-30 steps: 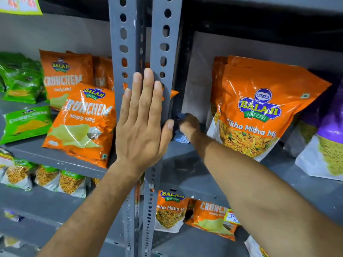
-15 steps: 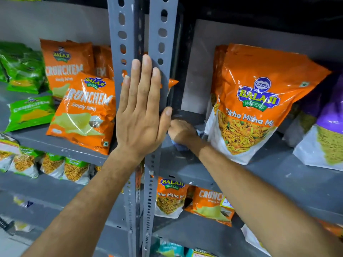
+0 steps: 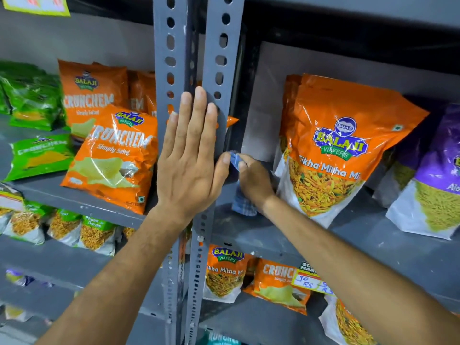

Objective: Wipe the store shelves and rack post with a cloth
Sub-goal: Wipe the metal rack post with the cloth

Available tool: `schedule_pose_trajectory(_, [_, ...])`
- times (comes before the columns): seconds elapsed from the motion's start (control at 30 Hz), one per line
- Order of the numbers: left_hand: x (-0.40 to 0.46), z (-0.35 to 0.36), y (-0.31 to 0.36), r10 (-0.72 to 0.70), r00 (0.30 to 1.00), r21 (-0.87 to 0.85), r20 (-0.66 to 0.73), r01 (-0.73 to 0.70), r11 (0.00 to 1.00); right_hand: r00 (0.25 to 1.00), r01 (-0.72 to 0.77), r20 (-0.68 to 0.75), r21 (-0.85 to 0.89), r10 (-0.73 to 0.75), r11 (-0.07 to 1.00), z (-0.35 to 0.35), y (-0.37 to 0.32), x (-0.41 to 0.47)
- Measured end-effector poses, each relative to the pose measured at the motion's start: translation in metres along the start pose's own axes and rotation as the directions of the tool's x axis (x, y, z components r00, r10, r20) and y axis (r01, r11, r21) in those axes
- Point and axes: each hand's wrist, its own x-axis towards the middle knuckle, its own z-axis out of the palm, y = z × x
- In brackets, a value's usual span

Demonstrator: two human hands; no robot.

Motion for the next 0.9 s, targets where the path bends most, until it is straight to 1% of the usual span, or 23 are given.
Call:
schedule_pose_trajectory(0.03, [-0.001,0.001,0.000,-0.002,1.000,0.000,-0.003,0.002,1.000,1.000,-0.023,-0.022,-0.040,0.022,0.999,0.014,0.009,0.024])
schedule_pose_trajectory(0.07, [-0.001,0.001,-0.001,-0.002,1.000,-0.001,-0.005,0.002,1.000,0.996,-0.085,-0.022,-0.102,0.084,0.991,0.026,0.020,0.049])
schedule_pose_trajectory(0.1, [-0.001,0.002,-0.001,-0.001,1.000,-0.005,-0.007,0.001,1.000,0.990,-0.141,-0.001,-0.224,0.144,0.964,0.036,0.035,0.071])
schedule_pose_trajectory(0.13, [-0.001,0.002,-0.002,0.003,1.000,-0.010,-0.011,-0.003,1.000,0.979,-0.177,0.034,-0.355,0.201,0.918,0.044,0.047,0.089])
schedule_pose_trajectory(0.17, [-0.001,0.003,-0.002,0.007,1.000,-0.012,-0.017,-0.007,1.000,0.967,-0.182,0.068,-0.490,0.246,0.852,0.049,0.057,0.103])
schedule_pose_trajectory(0.2, [-0.001,0.003,-0.002,0.009,1.000,-0.012,-0.022,-0.009,1.000,0.961,-0.158,0.092,-0.594,0.262,0.789,0.050,0.060,0.111])
schedule_pose_trajectory(0.23, [0.000,0.003,-0.002,0.010,1.000,-0.010,-0.025,-0.010,1.000,0.957,-0.133,0.116,-0.635,0.264,0.761,0.051,0.062,0.119])
schedule_pose_trajectory(0.3, [0.000,0.003,-0.002,0.009,1.000,-0.007,-0.023,-0.009,1.000,0.955,-0.104,0.143,-0.658,0.259,0.746,0.054,0.066,0.130])
schedule_pose_trajectory(0.37, [0.000,0.003,-0.002,0.006,1.000,-0.013,-0.019,-0.006,1.000,0.951,-0.083,0.182,-0.624,0.248,0.777,0.058,0.073,0.134])
schedule_pose_trajectory(0.43, [0.000,0.002,-0.001,0.000,1.000,-0.022,-0.013,-0.001,1.000,0.944,-0.062,0.233,-0.573,0.234,0.818,0.051,0.065,0.119])
schedule_pose_trajectory(0.53, [0.000,0.000,0.000,-0.012,1.000,-0.025,0.003,0.012,1.000,0.937,0.007,0.303,-0.516,0.176,0.857,0.036,0.035,0.075])
schedule_pose_trajectory(0.6, [0.000,-0.001,0.001,-0.016,1.000,-0.022,0.008,0.016,1.000,0.934,0.071,0.342,-0.470,0.107,0.880,0.026,0.018,0.043])
schedule_pose_trajectory(0.67, [-0.001,-0.003,0.002,-0.019,1.000,-0.012,0.019,0.019,1.000,0.904,0.210,0.427,-0.403,-0.020,0.891,0.016,0.007,0.008])
schedule_pose_trajectory(0.77, [-0.001,-0.004,0.002,-0.026,0.999,0.001,0.023,0.026,1.000,0.836,0.403,0.512,-0.326,-0.198,0.855,-0.002,-0.005,-0.046])
schedule_pose_trajectory(0.83, [-0.001,-0.004,0.003,-0.028,0.999,0.001,0.028,0.028,1.000,0.809,0.464,0.524,-0.290,-0.267,0.837,-0.019,-0.007,-0.075])
schedule_pose_trajectory(0.9, [-0.001,-0.005,0.003,-0.033,0.999,0.004,0.037,0.033,0.999,0.781,0.486,0.552,-0.246,-0.291,0.839,-0.039,-0.003,-0.097])
